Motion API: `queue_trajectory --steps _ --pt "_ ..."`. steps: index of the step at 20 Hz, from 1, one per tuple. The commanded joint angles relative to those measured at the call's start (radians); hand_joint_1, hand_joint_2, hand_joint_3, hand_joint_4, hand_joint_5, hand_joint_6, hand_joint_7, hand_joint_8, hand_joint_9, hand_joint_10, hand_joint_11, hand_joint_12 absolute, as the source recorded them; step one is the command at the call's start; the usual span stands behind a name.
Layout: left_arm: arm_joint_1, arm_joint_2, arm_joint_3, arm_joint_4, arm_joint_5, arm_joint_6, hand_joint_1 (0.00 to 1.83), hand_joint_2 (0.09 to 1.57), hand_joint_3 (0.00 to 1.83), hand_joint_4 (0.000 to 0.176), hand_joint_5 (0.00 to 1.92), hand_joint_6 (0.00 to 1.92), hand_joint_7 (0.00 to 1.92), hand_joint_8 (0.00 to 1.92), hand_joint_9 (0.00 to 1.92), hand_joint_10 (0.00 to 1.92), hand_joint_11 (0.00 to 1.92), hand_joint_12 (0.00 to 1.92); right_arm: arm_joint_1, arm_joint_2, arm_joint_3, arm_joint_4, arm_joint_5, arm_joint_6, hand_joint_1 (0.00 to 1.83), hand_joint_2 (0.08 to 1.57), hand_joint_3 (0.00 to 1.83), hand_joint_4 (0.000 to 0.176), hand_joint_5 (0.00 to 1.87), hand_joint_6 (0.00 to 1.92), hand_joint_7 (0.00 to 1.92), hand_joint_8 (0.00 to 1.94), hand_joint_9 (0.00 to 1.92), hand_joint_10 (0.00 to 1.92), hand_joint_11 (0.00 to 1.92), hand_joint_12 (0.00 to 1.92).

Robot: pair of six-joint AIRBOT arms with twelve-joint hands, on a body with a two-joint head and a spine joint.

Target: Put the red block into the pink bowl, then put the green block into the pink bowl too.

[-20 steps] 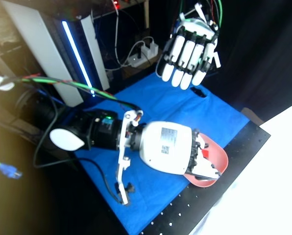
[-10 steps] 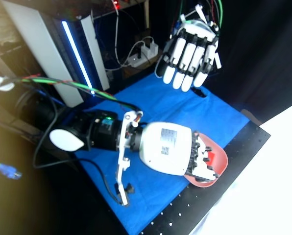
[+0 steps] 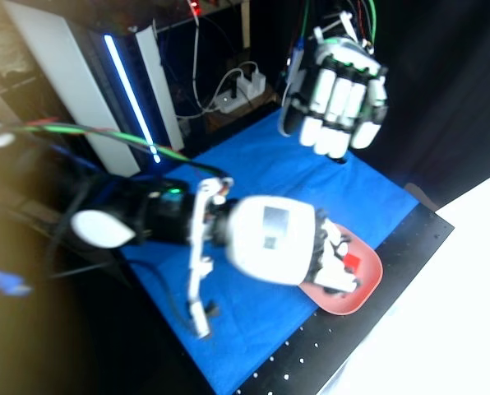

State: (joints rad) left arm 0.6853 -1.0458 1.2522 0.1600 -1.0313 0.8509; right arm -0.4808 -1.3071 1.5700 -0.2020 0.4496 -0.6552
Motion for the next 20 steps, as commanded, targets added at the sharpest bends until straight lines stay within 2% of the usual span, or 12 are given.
queue_trajectory --steps 1,5,7,9,10,11,12,13,14,15,18,20 --pt "-0.008 0.010 0.001 -0.049 -0.122 0.012 0.94 1.02 0.00 0.000 0.55 0.00 0.75 0.00 0.81 0.03 0.26 1.12 0.028 0.010 -0.011 0.021 0.124 0.002 0.65 0.84 0.00 0.006 0.36 0.00 0.60 0.00 0.55 0.21 0.14 1.10" --pt "0.026 0.039 0.002 -0.145 -0.153 0.040 0.79 0.99 0.00 0.000 0.39 0.00 0.61 0.00 0.70 0.00 0.24 1.07 0.043 0.086 -0.074 0.021 0.153 0.002 0.72 0.84 0.00 0.050 0.15 0.00 0.42 0.00 0.47 0.02 0.02 1.18" --pt "0.056 0.064 -0.002 -0.202 -0.205 0.042 0.73 0.99 0.00 0.045 0.27 0.00 0.45 0.00 0.59 0.00 0.10 1.19 0.063 0.127 -0.110 0.010 0.160 0.002 0.81 0.81 0.00 0.060 0.09 0.00 0.40 0.00 0.45 0.00 0.01 1.06" --pt "0.107 0.107 -0.029 -0.283 -0.302 0.068 0.92 0.93 0.00 0.033 0.25 0.00 0.42 0.00 0.58 0.00 0.08 1.23 0.090 0.201 -0.173 -0.013 0.168 0.001 0.71 0.78 0.00 0.072 0.01 0.00 0.26 0.00 0.33 0.00 0.00 0.85" --pt "0.129 0.124 -0.045 -0.321 -0.347 0.087 0.89 0.95 0.00 0.103 0.20 0.00 0.36 0.00 0.52 0.00 0.01 1.24 0.097 0.231 -0.198 -0.014 0.181 0.001 0.73 0.77 0.00 0.070 0.00 0.00 0.27 0.01 0.33 0.01 0.00 0.79" --pt "0.153 0.140 -0.056 -0.351 -0.389 0.091 0.93 0.97 0.00 0.112 0.22 0.01 0.35 0.00 0.50 0.00 0.00 1.26 0.104 0.257 -0.218 -0.014 0.191 0.001 0.72 0.77 0.00 0.054 0.00 0.00 0.29 0.01 0.35 0.01 0.00 0.80" --pt "0.176 0.154 -0.066 -0.377 -0.424 0.093 0.93 1.00 0.01 0.108 0.23 0.01 0.33 0.00 0.46 0.00 0.00 1.24 0.111 0.282 -0.238 -0.014 0.196 -0.007 0.70 0.78 0.00 0.025 0.00 0.00 0.31 0.01 0.38 0.01 0.00 0.96" --pt "0.196 0.165 -0.074 -0.400 -0.456 0.096 0.93 1.02 0.01 0.063 0.18 0.00 0.31 0.00 0.45 0.00 0.00 1.25 0.116 0.307 -0.255 -0.014 0.200 -0.022 0.69 0.78 0.00 0.015 0.00 0.00 0.32 0.01 0.39 0.01 0.00 0.99" --pt "0.210 0.171 -0.080 -0.415 -0.477 0.097 0.93 1.02 0.01 0.063 0.18 0.00 0.31 0.00 0.45 0.00 0.00 1.25 0.120 0.325 -0.272 -0.014 0.203 -0.034 0.69 0.78 0.00 0.015 0.00 0.00 0.32 0.01 0.39 0.01 0.00 0.99" --pt "0.229 0.183 -0.090 -0.436 -0.517 0.099 0.96 1.02 0.01 0.032 0.15 0.00 0.30 0.00 0.43 0.00 0.00 1.27 0.129 0.355 -0.296 -0.014 0.212 -0.047 0.69 0.78 0.00 0.032 0.00 0.00 0.33 0.01 0.38 0.00 0.00 0.99" --pt "0.278 0.231 -0.135 -0.470 -0.617 0.132 0.91 1.01 0.00 0.075 0.15 0.00 0.27 0.01 0.40 0.00 0.00 1.20 0.155 0.436 -0.361 -0.014 0.236 -0.081 0.71 0.80 0.00 0.045 0.00 0.00 0.33 0.00 0.38 0.00 0.00 0.96" --pt "0.309 0.267 -0.174 -0.471 -0.663 0.173 0.90 1.03 0.01 0.072 0.24 0.02 0.28 0.00 0.37 0.00 0.00 1.18 0.165 0.479 -0.389 -0.014 0.264 -0.085 0.70 0.81 0.00 0.016 0.00 0.00 0.35 0.01 0.40 0.01 0.00 1.06"
